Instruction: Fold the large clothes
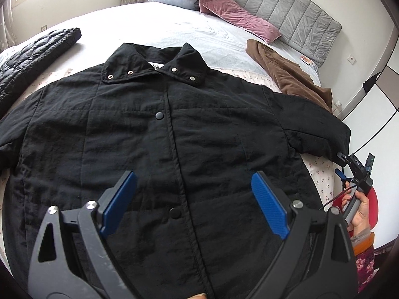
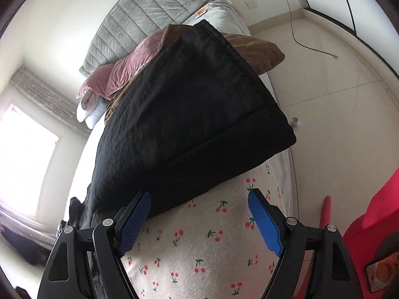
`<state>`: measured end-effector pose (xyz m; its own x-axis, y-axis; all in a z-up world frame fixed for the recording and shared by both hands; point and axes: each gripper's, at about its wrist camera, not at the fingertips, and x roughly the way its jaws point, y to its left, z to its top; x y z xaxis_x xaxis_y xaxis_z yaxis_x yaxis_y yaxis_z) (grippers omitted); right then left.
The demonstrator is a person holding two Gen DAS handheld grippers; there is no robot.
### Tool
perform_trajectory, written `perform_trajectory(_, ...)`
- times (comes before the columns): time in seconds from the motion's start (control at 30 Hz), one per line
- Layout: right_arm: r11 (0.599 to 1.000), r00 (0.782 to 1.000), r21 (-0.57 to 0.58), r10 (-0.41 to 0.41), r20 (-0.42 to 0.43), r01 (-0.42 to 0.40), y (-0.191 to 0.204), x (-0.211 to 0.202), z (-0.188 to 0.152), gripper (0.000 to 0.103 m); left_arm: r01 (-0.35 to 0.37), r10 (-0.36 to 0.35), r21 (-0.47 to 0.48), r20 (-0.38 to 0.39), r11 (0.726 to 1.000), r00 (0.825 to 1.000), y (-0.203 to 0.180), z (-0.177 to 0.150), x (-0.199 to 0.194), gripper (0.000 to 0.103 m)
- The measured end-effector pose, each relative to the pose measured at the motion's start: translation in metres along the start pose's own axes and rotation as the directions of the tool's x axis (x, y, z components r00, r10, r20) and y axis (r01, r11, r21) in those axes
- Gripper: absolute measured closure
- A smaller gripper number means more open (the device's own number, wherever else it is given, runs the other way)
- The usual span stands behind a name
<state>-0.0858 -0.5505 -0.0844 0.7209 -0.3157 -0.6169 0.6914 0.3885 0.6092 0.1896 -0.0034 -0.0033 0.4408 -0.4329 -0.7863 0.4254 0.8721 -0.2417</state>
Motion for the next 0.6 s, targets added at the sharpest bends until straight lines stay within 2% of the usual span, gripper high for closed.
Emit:
perform_trajectory(0.13,0.999,0.999,0.044,0.031,0.028,-0.032,-0.01,0.011,0.006,0.022,-0.008,0.008,0.022,-0.002,1.0,1.0,-0.002,0.001,0.001,0.01)
perform_trajectory(0.33,0.993,0.995,0.106,0.044,0.089,-0.053,-0.016,0.018,0.013,0.023,0.065,-0.066,-0.016,-0.069,0.998,0.995,0.006,0.005,0.016,0.01)
perform_trajectory(0.37,0.991,0.994,0.117,0.046,0.097,-0.058,-0.017,0.017,0.014,0.026,0.065,-0.066,-0.019,-0.071,0.998,0.995,0.007,0.006,0.018,0.01)
perform_trajectory(0.43,0.986,0.99,0.143,0.069,0.121,-0.086,-0.018,0.013,0.015,0.041,0.067,-0.069,-0.022,-0.073,0.997,0.995,0.008,0.006,0.02,0.01)
perform_trajectory(0.5,0.976,0.984,0.163,0.126,0.127,-0.146,-0.017,0.01,0.017,0.065,0.078,-0.08,-0.032,-0.074,0.996,0.994,0.01,0.006,0.02,0.01)
perform_trajectory(0.53,0.971,0.981,0.172,0.145,0.132,-0.166,-0.015,0.008,0.018,0.07,0.085,-0.088,-0.035,-0.072,0.996,0.994,0.011,0.006,0.02,0.01)
perform_trajectory(0.6,0.973,0.978,0.162,0.143,0.152,-0.167,-0.011,0.002,0.019,0.086,0.092,-0.095,-0.038,-0.069,0.995,0.993,0.014,0.006,0.018,0.01)
